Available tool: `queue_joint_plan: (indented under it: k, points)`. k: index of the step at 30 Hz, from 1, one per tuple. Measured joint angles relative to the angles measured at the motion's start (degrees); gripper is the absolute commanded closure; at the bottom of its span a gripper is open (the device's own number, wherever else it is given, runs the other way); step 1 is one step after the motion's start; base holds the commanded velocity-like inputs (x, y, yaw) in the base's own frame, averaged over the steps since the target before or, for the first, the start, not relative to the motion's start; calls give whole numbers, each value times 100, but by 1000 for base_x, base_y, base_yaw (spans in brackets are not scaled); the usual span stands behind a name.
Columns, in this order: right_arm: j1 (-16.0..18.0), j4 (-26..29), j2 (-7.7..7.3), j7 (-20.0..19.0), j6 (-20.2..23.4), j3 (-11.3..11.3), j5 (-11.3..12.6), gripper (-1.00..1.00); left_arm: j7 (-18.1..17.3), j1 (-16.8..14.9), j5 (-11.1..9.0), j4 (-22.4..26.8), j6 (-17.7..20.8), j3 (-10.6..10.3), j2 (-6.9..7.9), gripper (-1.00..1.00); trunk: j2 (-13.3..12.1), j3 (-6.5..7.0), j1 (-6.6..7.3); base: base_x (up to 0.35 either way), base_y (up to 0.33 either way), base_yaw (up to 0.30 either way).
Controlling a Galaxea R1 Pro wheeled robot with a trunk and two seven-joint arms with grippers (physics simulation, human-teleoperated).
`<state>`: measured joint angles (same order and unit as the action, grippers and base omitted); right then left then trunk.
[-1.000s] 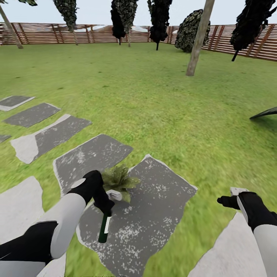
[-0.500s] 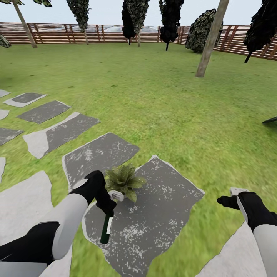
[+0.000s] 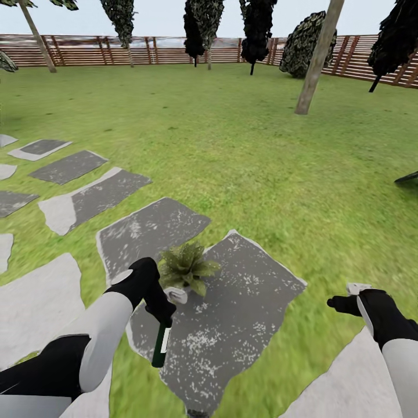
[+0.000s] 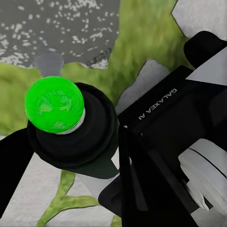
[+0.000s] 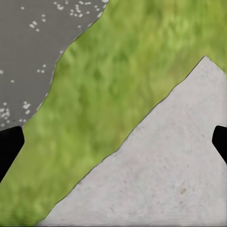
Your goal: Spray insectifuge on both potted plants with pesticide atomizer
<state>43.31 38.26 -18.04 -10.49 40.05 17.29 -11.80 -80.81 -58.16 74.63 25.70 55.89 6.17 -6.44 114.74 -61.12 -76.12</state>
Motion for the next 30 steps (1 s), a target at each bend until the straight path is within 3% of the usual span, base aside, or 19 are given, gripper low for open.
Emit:
queue_joint_plan:
  k: [11,17,19,22,25,30]
  points:
    - [1,17,0,-4,5,1,1,-100,24,4,-1,0,-14,9,0,100,0,0,0,-340,0,0]
    - [0,42,0,-8,16,15,6,-100,80,17,-44,-5,-92,13,10,100,0,0,3,-61,0,0]
    - [1,42,-3,-9,16,22,9,-100,81,23,-56,-12,-185,10,3,100,0,0,3,0,0,0]
    - [3,41,-2,-9,13,26,10,-100,78,59,-140,-17,-629,11,1,100,0,0,3,0,0,0]
    - [3,35,-1,-6,9,15,10,-100,83,259,-653,-18,-1211,14,-4,100,0,0,3,0,0,0]
    - [2,34,-1,-7,8,11,10,-100,398,604,-1798,-18,-2296,12,-6,100,0,0,3,0,0,0]
